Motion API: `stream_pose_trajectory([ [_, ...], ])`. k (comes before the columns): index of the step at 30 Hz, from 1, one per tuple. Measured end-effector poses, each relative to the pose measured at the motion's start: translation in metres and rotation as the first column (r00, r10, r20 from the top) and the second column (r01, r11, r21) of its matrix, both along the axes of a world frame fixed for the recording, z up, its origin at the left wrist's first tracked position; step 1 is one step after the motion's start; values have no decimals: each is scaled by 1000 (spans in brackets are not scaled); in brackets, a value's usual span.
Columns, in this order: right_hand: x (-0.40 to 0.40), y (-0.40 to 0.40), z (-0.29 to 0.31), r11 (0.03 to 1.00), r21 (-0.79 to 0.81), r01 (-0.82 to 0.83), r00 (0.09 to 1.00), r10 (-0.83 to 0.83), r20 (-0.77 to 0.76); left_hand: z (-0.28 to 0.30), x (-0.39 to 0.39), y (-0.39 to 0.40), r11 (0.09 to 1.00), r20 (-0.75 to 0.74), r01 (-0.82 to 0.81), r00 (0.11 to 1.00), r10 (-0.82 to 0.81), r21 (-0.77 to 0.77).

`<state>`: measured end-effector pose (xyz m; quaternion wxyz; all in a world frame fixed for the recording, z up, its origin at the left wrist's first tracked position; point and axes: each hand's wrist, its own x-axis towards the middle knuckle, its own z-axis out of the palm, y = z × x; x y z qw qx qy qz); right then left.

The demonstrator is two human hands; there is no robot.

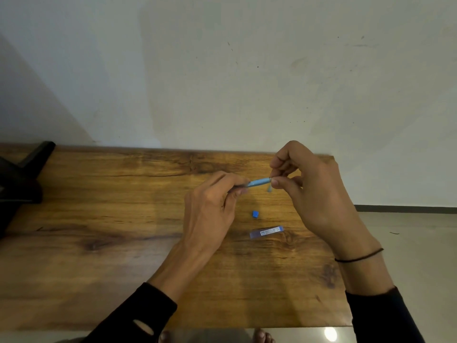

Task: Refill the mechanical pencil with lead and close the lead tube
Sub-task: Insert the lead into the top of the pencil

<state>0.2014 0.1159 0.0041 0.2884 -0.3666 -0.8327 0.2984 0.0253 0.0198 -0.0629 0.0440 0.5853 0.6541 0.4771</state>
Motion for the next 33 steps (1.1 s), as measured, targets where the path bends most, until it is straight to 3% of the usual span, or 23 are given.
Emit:
stream_pose_trajectory([
  [3, -4, -3, 1, 999, -14, 32, 996, -33, -81, -1, -1, 2, 1000, 111, 10, 994, -9, -11],
  [7, -10, -7, 4, 983, -179, 50, 962, -96, -257, -1, 5, 6, 998, 440, 48, 897, -24, -42],
  [15, -16, -6, -6, 958, -275, 81, 910, -184, -371, 1, 10, 9, 996, 641, 80, 767, -36, -39],
  [17, -11, 2, -17, 964, -184, 191, 935, -236, -264, 0, 10, 10, 996, 667, 85, 744, -39, -36],
  [19, -2, 11, -32, 959, -37, 280, 959, -281, -31, 1, 9, 10, 996, 684, 84, 728, -45, -25],
  [23, 1, 14, -60, 972, 56, 230, 916, -236, 325, 0, 7, 10, 997, 686, 76, 726, -45, -15],
  [33, -10, 10, -70, 969, 147, 197, 857, -243, 455, 4, 2, 11, 997, 740, 81, 670, -57, 4],
])
